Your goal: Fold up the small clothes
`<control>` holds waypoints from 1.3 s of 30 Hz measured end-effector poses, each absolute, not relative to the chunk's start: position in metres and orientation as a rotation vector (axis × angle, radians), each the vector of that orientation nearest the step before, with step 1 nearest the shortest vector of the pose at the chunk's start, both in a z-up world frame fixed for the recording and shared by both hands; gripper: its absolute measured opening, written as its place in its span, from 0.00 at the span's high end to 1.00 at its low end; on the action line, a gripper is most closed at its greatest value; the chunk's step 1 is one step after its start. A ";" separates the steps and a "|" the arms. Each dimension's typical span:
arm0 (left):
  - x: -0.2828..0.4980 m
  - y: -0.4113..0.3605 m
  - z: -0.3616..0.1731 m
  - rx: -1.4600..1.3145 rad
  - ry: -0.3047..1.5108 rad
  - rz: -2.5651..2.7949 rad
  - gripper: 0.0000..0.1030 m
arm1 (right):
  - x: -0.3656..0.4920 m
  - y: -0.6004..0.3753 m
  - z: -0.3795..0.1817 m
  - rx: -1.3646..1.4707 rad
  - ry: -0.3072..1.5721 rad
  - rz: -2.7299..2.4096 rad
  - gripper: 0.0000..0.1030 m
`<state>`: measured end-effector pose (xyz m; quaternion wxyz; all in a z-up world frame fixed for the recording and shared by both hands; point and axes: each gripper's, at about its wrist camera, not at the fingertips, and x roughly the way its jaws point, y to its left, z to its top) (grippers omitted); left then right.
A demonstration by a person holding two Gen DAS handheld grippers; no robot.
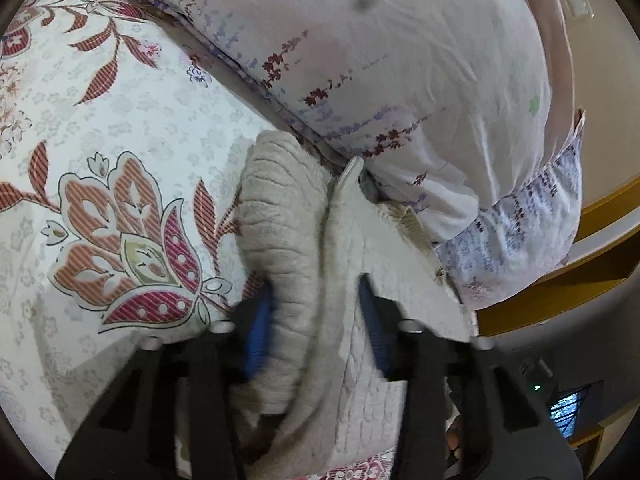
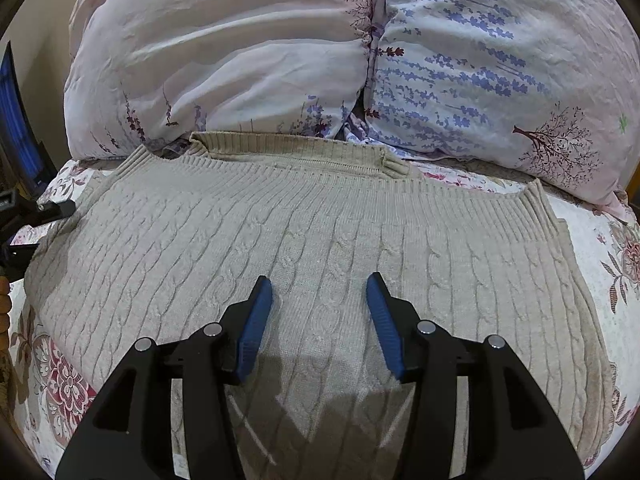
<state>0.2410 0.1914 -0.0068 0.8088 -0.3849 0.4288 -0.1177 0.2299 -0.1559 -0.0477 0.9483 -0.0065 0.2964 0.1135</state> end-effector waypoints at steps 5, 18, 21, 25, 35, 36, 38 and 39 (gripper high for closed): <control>0.240 0.183 0.013 -0.785 0.861 -0.301 0.81 | 0.229 -0.154 -0.047 -0.012 0.602 0.225 0.50; 0.253 0.077 0.092 -0.813 0.661 -0.658 0.87 | 0.225 -0.174 -0.042 0.057 0.592 0.280 0.49; 0.263 0.030 0.094 -0.793 0.685 -0.736 0.87 | 0.214 -0.203 -0.039 0.097 0.559 0.238 0.49; 0.274 -0.041 0.078 -0.739 0.753 -0.809 0.87 | 0.196 -0.260 -0.043 0.144 0.522 0.098 0.49; 0.277 -0.133 0.026 -0.627 0.942 -0.918 0.65 | 0.168 -0.355 -0.041 0.375 0.506 0.014 0.49; 0.274 -0.126 0.034 -0.638 0.923 -0.944 0.47 | 0.167 -0.358 -0.038 0.414 0.502 0.061 0.49; 0.271 -0.109 0.047 -0.650 0.880 -0.949 0.27 | 0.172 -0.359 -0.037 0.503 0.518 0.183 0.49; 0.266 -0.094 0.056 -0.643 0.843 -0.938 0.22 | 0.180 -0.358 -0.036 0.550 0.537 0.248 0.45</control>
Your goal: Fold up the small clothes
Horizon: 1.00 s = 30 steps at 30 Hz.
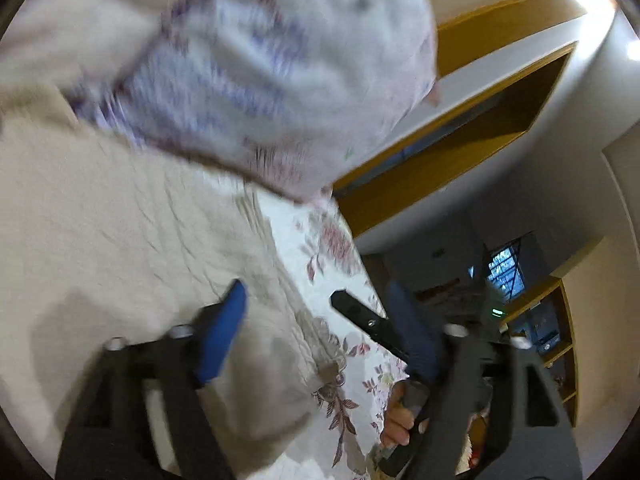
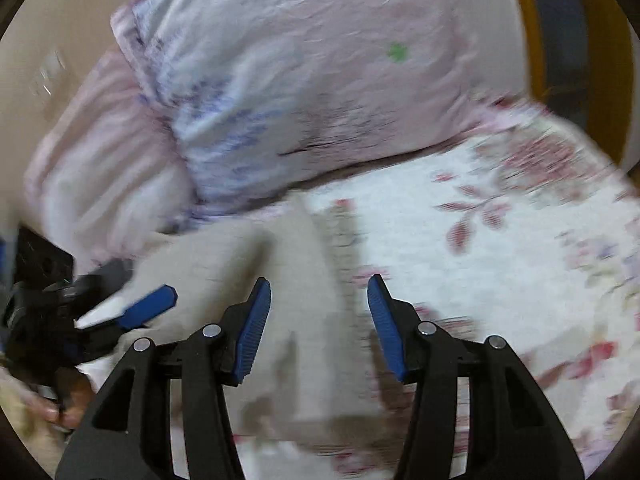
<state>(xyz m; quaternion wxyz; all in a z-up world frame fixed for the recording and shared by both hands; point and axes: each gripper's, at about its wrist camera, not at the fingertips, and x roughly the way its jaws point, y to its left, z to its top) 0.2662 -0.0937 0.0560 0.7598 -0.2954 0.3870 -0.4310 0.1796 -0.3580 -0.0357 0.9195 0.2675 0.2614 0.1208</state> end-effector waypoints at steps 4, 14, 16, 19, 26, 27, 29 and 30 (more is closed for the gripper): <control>0.257 -0.040 0.066 -0.538 0.784 -0.684 0.19 | 0.206 -0.348 -0.043 0.686 0.662 0.412 0.37; 0.286 0.002 0.011 -0.580 0.955 -0.445 0.23 | 0.241 -0.321 -0.066 0.811 0.842 0.544 0.53; 0.287 -0.001 0.003 -0.591 0.981 -0.472 0.25 | 0.247 -0.319 -0.073 0.844 0.857 0.559 0.56; 0.287 -0.003 -0.003 -0.613 0.992 -0.510 0.27 | 0.256 -0.321 -0.078 0.901 0.849 0.573 0.60; 0.286 -0.010 -0.001 -0.614 0.995 -0.537 0.24 | 0.262 -0.310 -0.065 0.797 0.769 0.542 0.83; 0.286 -0.008 0.000 -0.631 0.994 -0.539 0.23 | 0.256 -0.308 -0.055 0.740 0.721 0.531 0.84; 0.286 -0.004 0.001 -0.651 0.983 -0.536 0.22 | 0.245 -0.305 -0.035 0.656 0.632 0.514 0.85; 0.284 -0.001 0.002 -0.651 0.972 -0.536 0.21 | 0.240 -0.306 -0.027 0.624 0.596 0.504 0.85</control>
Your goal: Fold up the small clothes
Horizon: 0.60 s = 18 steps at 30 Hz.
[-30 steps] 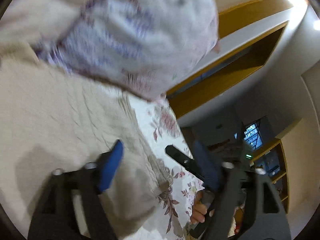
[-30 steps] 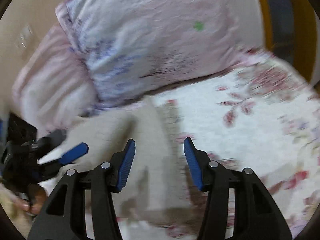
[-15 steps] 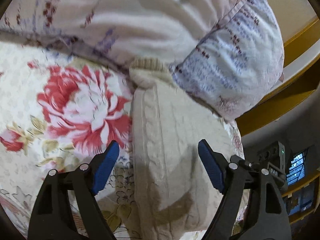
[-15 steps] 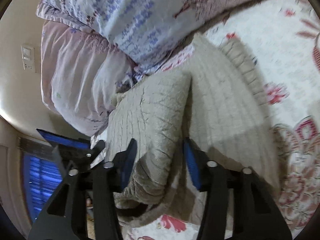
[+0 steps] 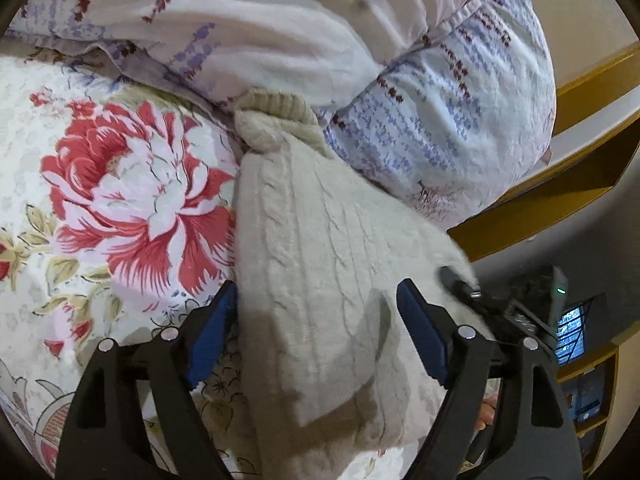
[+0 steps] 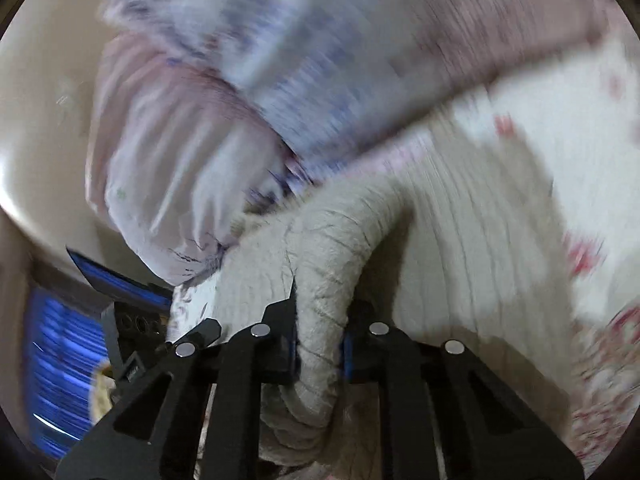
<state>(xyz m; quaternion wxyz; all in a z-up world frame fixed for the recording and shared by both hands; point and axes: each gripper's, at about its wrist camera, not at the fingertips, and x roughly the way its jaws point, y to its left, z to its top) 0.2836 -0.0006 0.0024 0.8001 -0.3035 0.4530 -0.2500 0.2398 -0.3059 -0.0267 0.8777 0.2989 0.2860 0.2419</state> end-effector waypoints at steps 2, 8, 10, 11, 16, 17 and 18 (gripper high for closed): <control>0.281 0.000 0.005 -0.637 0.956 -0.545 0.21 | 0.223 -0.307 -0.003 0.505 0.496 0.448 0.85; 0.273 -0.017 0.007 -0.561 0.954 -0.595 0.21 | 0.213 -0.320 -0.009 0.276 0.517 0.211 0.86; 0.270 -0.024 0.006 -0.543 0.952 -0.612 0.21 | 0.216 -0.324 -0.022 0.256 0.550 0.187 0.86; 0.269 -0.028 0.006 -0.530 0.954 -0.620 0.21 | 0.214 -0.326 -0.023 0.258 0.542 0.194 0.86; 0.263 -0.042 0.004 -0.481 0.959 -0.651 0.21 | 0.197 -0.329 -0.003 0.240 0.415 0.232 0.86; 0.262 -0.045 0.004 -0.472 0.961 -0.658 0.21 | 0.198 -0.332 -0.003 0.240 0.413 0.221 0.86; 0.262 -0.045 0.004 -0.467 0.963 -0.663 0.21 | 0.199 -0.336 -0.008 0.247 0.428 0.207 0.86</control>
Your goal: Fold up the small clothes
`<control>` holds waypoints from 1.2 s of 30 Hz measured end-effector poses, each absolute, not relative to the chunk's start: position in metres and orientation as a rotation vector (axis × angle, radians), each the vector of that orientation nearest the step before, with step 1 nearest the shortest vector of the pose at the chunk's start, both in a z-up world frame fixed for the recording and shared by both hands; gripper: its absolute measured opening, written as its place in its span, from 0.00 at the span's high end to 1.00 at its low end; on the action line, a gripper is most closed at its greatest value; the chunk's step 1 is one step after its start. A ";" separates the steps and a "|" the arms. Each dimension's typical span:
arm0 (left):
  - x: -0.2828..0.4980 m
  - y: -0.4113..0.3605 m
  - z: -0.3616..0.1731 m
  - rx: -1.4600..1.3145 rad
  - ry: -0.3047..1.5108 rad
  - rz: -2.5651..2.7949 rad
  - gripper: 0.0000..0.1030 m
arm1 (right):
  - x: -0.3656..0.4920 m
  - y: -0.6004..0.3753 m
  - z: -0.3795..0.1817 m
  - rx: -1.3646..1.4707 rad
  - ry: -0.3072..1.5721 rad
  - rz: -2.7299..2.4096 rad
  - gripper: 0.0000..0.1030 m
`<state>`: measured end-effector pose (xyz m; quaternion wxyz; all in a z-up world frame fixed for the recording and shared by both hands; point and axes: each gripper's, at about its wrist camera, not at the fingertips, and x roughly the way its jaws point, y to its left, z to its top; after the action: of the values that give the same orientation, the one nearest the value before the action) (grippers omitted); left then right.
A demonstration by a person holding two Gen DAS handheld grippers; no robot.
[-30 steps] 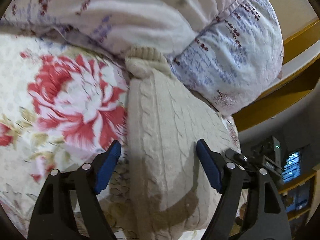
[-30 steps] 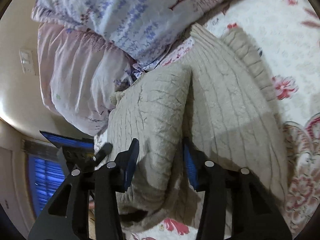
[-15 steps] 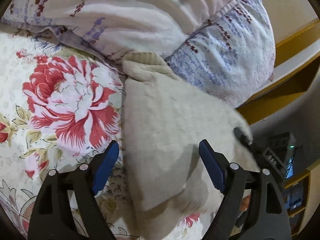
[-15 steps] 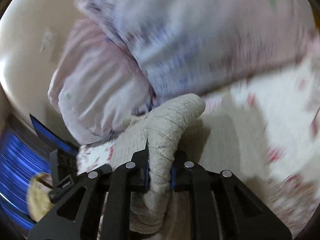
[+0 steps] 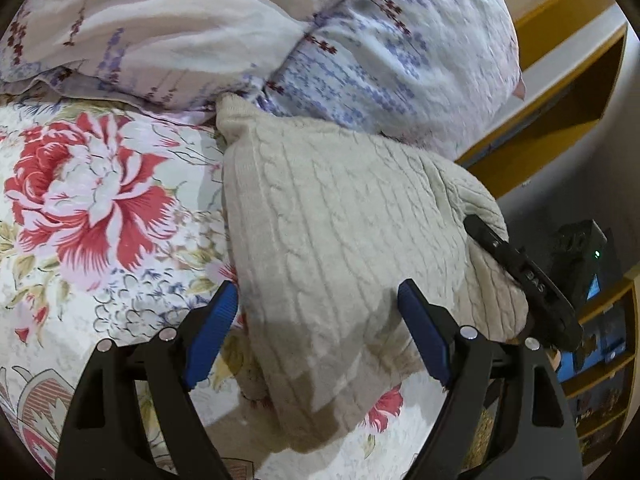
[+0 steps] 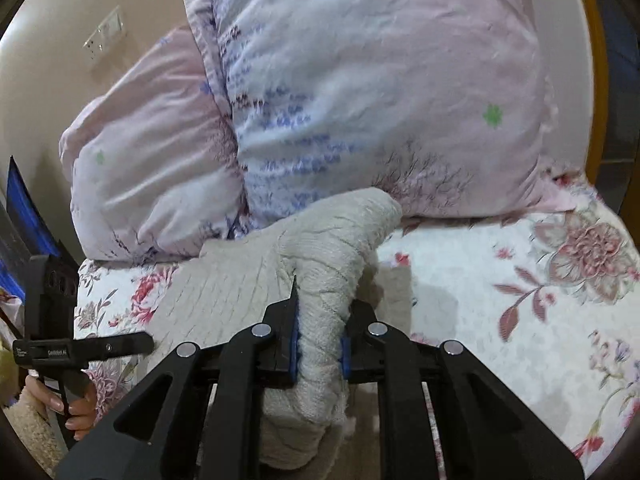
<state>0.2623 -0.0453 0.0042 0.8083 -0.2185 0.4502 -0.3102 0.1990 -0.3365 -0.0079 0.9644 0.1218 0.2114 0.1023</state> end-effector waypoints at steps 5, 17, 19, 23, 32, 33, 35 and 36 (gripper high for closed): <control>0.264 -0.049 0.004 -0.435 0.981 -0.684 0.21 | 0.215 -0.362 -0.041 0.360 0.537 0.169 0.86; 0.256 -0.037 0.000 -0.491 1.020 -0.693 0.22 | 0.174 -0.405 -0.037 0.607 0.555 0.195 0.50; 0.254 -0.035 -0.001 -0.512 1.027 -0.692 0.22 | 0.162 -0.406 -0.037 0.641 0.557 0.226 0.50; 0.246 -0.030 0.002 -0.536 1.032 -0.686 0.25 | 0.135 -0.396 -0.032 0.620 0.536 0.270 0.50; 0.229 -0.032 0.009 -0.544 1.059 -0.694 0.39 | 0.115 -0.350 -0.029 0.441 0.558 0.323 0.53; 0.228 -0.034 0.009 -0.541 1.064 -0.692 0.41 | 0.116 -0.348 -0.031 0.433 0.564 0.319 0.56; 0.226 -0.035 0.007 -0.535 1.083 -0.683 0.43 | 0.119 -0.345 -0.035 0.416 0.573 0.297 0.61; 0.225 -0.035 0.006 -0.532 1.090 -0.681 0.45 | 0.119 -0.345 -0.037 0.415 0.574 0.292 0.65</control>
<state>0.2246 -0.0349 0.0063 0.7679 -0.2450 0.5019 -0.3136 0.1190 -0.3453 -0.0367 0.9275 0.2024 0.2800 0.1426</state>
